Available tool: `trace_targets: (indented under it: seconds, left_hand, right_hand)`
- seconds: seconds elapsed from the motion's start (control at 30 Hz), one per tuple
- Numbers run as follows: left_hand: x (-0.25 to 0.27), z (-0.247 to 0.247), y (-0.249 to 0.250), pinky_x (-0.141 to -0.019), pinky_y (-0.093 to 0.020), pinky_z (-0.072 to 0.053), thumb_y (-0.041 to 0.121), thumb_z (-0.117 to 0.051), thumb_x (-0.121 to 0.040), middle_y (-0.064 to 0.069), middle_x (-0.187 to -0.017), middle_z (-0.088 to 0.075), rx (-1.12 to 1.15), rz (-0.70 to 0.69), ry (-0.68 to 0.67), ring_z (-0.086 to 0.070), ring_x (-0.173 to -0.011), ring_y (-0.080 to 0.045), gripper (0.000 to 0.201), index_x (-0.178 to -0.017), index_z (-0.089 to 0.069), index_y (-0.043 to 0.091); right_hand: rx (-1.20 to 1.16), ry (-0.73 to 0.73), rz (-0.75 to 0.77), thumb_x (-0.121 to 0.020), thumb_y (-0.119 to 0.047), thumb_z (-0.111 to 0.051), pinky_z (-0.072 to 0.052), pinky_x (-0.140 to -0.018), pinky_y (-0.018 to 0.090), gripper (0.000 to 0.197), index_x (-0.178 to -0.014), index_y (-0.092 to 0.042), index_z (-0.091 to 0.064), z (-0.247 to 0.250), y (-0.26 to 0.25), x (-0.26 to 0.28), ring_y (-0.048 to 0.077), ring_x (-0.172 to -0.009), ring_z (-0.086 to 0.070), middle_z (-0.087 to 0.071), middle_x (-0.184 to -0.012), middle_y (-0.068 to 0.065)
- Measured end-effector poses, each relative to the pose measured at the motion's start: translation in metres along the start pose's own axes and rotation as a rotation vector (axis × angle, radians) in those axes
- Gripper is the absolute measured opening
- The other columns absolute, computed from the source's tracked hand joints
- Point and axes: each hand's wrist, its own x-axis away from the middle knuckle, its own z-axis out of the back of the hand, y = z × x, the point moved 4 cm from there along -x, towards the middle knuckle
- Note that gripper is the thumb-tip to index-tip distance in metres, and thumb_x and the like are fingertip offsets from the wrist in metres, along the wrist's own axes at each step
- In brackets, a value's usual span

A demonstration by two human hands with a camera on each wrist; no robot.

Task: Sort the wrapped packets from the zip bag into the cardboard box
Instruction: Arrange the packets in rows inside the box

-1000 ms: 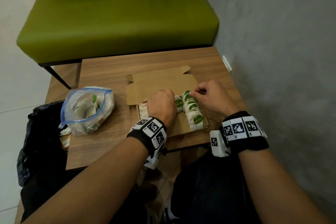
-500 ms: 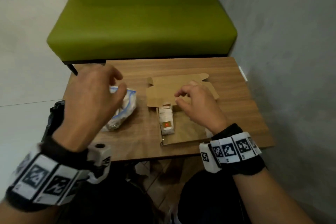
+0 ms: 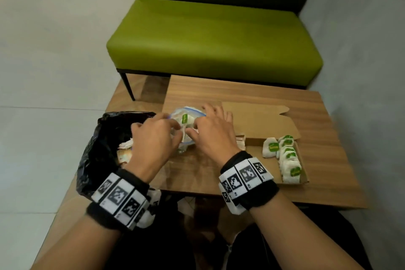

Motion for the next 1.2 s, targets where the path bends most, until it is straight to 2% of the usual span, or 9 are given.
trace_targets:
  seconds: [0.13,0.3,0.53,0.63,0.7,0.83,0.93,1.1,1.2]
  left_hand:
    - [-0.002,-0.006,0.005,-0.087,-0.044,-0.035,0.043,-0.064,-0.082,0.005,-0.125,-0.059,-0.039,0.032,-0.070,-0.059,-0.107,-0.022,0.043,-0.123,-0.064,0.031]
    - [0.000,0.003,0.008,-0.090,-0.051,-0.036,0.054,-0.066,-0.072,-0.002,-0.130,-0.045,-0.118,0.076,-0.165,-0.058,-0.106,-0.029,0.070,-0.133,-0.049,0.024]
    - [0.003,0.007,0.011,-0.091,-0.052,-0.036,0.047,-0.067,-0.070,-0.002,-0.132,-0.040,-0.100,0.080,-0.170,-0.055,-0.109,-0.027,0.076,-0.139,-0.042,0.026]
    - [0.007,0.007,0.013,-0.090,-0.046,-0.037,0.042,-0.068,-0.071,0.003,-0.125,-0.051,0.027,0.062,-0.157,-0.057,-0.107,-0.022,0.062,-0.129,-0.050,0.026]
    - [0.011,0.009,0.009,-0.085,-0.041,-0.041,0.036,-0.071,-0.073,0.009,-0.104,-0.060,0.201,0.072,-0.069,-0.061,-0.094,-0.020,0.039,-0.107,-0.054,0.025]
    - [0.018,0.007,-0.010,-0.068,-0.036,-0.052,0.031,-0.069,-0.088,0.008,-0.080,-0.065,0.627,0.192,0.094,-0.063,-0.072,-0.010,0.025,-0.100,-0.052,0.018]
    - [0.025,-0.004,-0.021,-0.071,-0.036,-0.056,0.026,-0.063,-0.094,0.002,-0.069,-0.072,0.820,0.250,0.021,-0.068,-0.067,-0.007,0.011,-0.093,-0.066,0.015]
    - [0.047,-0.021,-0.027,-0.072,-0.036,-0.049,0.020,-0.054,-0.100,-0.010,-0.077,-0.073,1.102,0.296,-0.085,-0.065,-0.071,-0.015,0.027,-0.083,-0.070,0.006]
    - [0.059,-0.036,-0.027,-0.076,-0.043,-0.045,0.029,-0.052,-0.100,-0.025,-0.079,-0.066,1.218,0.365,-0.198,-0.059,-0.076,-0.026,0.036,-0.077,-0.065,0.004]
  right_hand:
    - [0.008,0.039,-0.059,-0.091,-0.050,-0.059,-0.036,-0.100,0.051,0.034,-0.101,-0.018,-0.070,-0.001,0.004,0.004,0.026,-0.119,-0.047,-0.055,-0.129,0.005]
    - [-0.058,0.078,-0.177,-0.078,-0.041,-0.079,-0.038,-0.090,0.043,0.043,-0.113,-0.020,-0.067,0.001,0.007,0.009,0.027,-0.113,-0.045,-0.045,-0.125,0.006]
    - [-0.058,0.094,-0.200,-0.086,-0.018,-0.065,-0.038,-0.093,0.045,0.041,-0.127,-0.020,-0.060,0.007,0.004,0.021,0.029,-0.120,-0.046,-0.039,-0.143,0.009]
    - [-0.248,0.065,-0.224,-0.085,-0.007,-0.063,-0.044,-0.092,0.038,0.044,-0.126,-0.020,-0.062,0.005,0.011,0.023,0.028,-0.112,-0.057,-0.057,-0.130,0.006]
    - [-0.438,0.103,-0.256,-0.084,-0.004,-0.064,-0.045,-0.083,0.030,0.038,-0.118,-0.020,-0.062,0.007,0.017,0.024,0.026,-0.106,-0.062,-0.066,-0.117,0.003]
    - [-0.577,0.160,-0.244,-0.088,-0.026,-0.069,-0.036,-0.072,0.026,0.038,-0.121,-0.026,-0.053,0.009,0.019,0.030,0.016,-0.087,-0.063,-0.069,-0.096,-0.005]
    - [-0.505,0.029,-0.213,-0.092,-0.033,-0.066,-0.038,-0.076,0.023,0.046,-0.135,-0.022,-0.055,0.003,0.019,0.036,0.015,-0.096,-0.063,-0.071,-0.096,-0.003]
    - [-0.562,-0.019,-0.273,-0.092,-0.025,-0.063,-0.055,-0.078,0.032,0.018,-0.106,-0.020,-0.073,-0.007,0.029,0.060,0.013,-0.089,-0.067,-0.071,-0.088,-0.007]
    - [-0.843,-0.071,-0.342,-0.095,-0.016,-0.061,-0.060,-0.075,0.037,0.014,-0.103,-0.018,-0.072,-0.015,0.035,0.078,0.013,-0.080,-0.071,-0.075,-0.084,-0.004]
